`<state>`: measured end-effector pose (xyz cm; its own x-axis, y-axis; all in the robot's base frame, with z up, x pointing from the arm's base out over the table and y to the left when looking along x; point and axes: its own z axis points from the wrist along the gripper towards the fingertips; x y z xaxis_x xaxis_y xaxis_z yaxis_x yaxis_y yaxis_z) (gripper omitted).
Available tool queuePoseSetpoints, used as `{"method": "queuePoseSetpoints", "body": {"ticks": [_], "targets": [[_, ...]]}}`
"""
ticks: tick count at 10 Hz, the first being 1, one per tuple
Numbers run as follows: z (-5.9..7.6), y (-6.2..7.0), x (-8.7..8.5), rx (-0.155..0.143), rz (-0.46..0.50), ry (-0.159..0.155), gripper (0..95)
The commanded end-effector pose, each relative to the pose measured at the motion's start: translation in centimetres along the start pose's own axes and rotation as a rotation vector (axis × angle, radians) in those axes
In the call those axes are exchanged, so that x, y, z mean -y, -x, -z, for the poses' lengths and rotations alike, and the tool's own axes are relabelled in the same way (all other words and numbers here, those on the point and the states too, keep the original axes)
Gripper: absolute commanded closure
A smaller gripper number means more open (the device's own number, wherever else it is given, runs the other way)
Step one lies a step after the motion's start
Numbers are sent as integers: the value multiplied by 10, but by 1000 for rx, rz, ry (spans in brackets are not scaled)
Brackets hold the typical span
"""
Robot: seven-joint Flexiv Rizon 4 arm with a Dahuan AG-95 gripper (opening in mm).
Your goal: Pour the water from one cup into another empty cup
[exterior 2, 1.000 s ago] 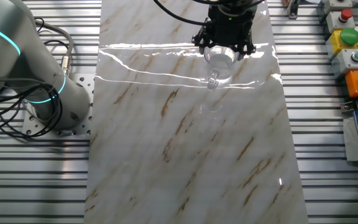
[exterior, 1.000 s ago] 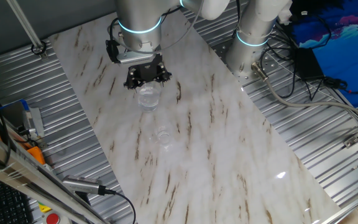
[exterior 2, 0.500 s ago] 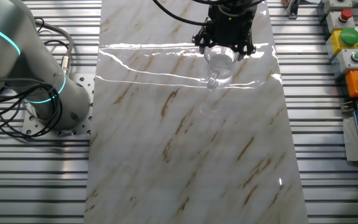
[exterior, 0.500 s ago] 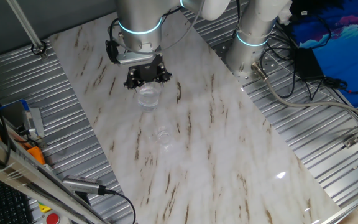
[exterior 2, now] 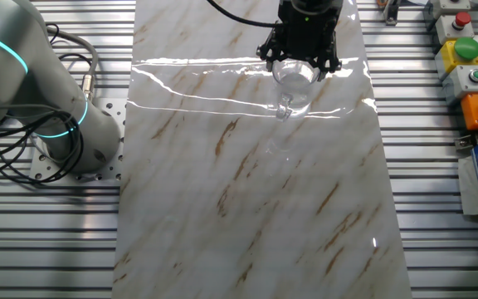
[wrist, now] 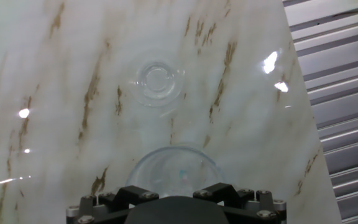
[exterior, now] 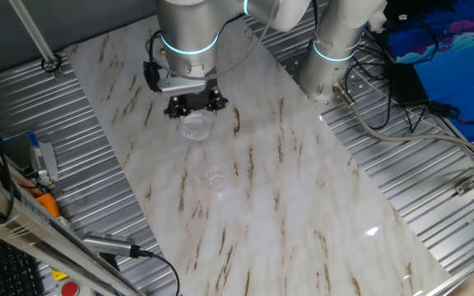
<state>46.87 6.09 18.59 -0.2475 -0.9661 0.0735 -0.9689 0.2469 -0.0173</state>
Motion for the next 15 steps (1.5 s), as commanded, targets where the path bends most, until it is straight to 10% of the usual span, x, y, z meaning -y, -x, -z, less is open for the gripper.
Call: {"method": "queuePoseSetpoints", "body": {"ticks": [1,15], "targets": [[0,0,0,4,2,2,950],[-2,3,3,-27,29,13,950]]}}
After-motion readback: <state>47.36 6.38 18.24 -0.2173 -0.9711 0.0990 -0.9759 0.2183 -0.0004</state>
